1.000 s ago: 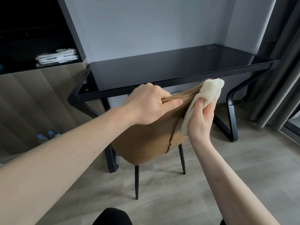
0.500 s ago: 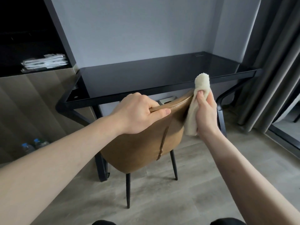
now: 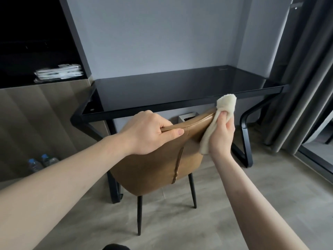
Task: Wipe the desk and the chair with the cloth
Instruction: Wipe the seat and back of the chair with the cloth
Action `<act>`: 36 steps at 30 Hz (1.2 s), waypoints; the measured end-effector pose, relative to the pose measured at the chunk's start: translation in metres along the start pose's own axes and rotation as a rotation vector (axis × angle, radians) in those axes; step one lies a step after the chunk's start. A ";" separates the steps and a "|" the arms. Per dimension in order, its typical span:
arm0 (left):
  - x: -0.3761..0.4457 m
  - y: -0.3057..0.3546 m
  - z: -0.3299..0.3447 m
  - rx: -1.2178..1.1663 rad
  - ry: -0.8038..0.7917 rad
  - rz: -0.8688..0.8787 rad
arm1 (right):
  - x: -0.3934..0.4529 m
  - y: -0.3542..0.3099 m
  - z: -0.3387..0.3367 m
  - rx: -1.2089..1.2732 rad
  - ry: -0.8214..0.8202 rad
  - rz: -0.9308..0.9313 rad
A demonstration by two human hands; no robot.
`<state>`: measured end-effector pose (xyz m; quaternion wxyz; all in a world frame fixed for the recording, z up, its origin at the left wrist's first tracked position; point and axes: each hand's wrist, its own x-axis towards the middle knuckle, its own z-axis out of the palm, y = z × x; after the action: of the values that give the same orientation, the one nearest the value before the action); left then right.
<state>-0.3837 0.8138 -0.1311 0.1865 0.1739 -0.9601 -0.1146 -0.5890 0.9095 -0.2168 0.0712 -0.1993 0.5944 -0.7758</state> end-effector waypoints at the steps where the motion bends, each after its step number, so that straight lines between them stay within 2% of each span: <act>1: 0.001 -0.001 0.000 0.014 0.004 0.002 | 0.005 0.012 0.001 0.015 0.010 0.054; 10: 0.003 -0.009 0.003 0.005 0.033 0.044 | 0.000 0.182 -0.005 -0.117 -0.003 0.663; 13: 0.005 -0.009 0.005 -0.016 0.026 0.041 | -0.001 0.210 -0.005 -0.089 0.006 0.750; 18: 0.007 -0.010 0.002 -0.021 0.012 0.037 | 0.000 0.199 0.008 -0.031 0.097 0.761; 22: 0.003 -0.015 -0.002 -0.034 0.006 0.019 | -0.011 0.164 0.022 0.025 0.126 0.668; 27: -0.016 -0.026 -0.013 -0.017 -0.013 -0.016 | -0.035 0.095 0.019 0.086 0.008 0.495; 30: -0.031 -0.031 -0.025 -0.007 -0.031 -0.063 | -0.053 0.076 0.010 0.107 -0.052 0.408; 36: -0.005 0.015 -0.031 0.330 -0.102 -0.169 | -0.058 0.104 0.016 0.026 -0.080 0.347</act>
<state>-0.3708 0.8243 -0.1002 0.0963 0.2760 -0.9561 0.0206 -0.5429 0.8865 -0.3249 0.2301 -0.1238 0.6064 -0.7510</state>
